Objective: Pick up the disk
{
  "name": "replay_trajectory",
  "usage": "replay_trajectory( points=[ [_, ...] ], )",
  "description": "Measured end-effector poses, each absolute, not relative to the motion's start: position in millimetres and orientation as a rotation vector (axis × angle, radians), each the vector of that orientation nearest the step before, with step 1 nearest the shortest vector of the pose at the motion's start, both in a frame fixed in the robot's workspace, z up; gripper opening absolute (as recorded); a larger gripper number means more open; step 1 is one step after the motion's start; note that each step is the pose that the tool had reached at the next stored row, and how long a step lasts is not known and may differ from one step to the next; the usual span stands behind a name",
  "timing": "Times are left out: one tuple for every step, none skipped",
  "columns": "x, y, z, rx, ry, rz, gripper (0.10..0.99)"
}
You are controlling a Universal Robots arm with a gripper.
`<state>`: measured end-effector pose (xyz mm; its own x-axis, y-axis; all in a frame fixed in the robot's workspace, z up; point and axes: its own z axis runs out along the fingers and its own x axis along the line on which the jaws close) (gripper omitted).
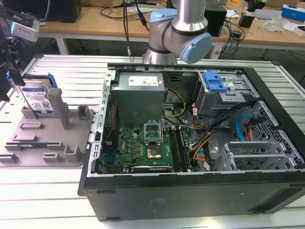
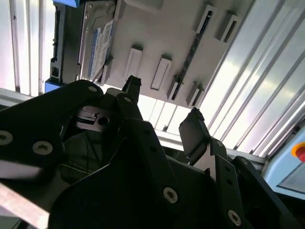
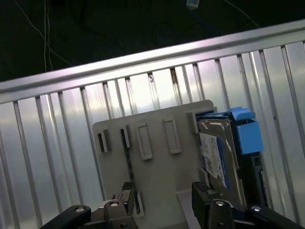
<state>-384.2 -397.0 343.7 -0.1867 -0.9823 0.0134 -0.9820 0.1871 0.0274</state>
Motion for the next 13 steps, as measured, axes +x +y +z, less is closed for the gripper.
replay_trajectory(
  points=[
    [-384,-397,344,2.003,-2.389,-0.015,0.604],
    [-384,-397,343,2.046,-2.364,-0.002,0.604],
    [-384,-397,343,2.085,-2.340,0.009,0.604],
    [-384,-397,343,2.111,-2.320,0.013,0.604],
    [-384,-397,343,2.113,-2.319,0.013,0.604],
    [-384,-397,343,2.114,-2.318,0.013,0.604],
    [-384,-397,343,2.114,-2.317,0.013,0.604],
    [-384,-394,343,2.114,-2.317,0.013,0.604],
    [-384,-391,343,2.114,-2.317,0.014,0.604],
    [-383,-387,343,2.113,-2.316,0.016,0.604],
    [-383,-380,343,2.112,-2.315,0.018,0.604],
    [-383,-371,343,2.114,-2.311,0.020,0.604],
    [-383,-366,343,2.118,-2.307,0.021,0.604]
  ],
)
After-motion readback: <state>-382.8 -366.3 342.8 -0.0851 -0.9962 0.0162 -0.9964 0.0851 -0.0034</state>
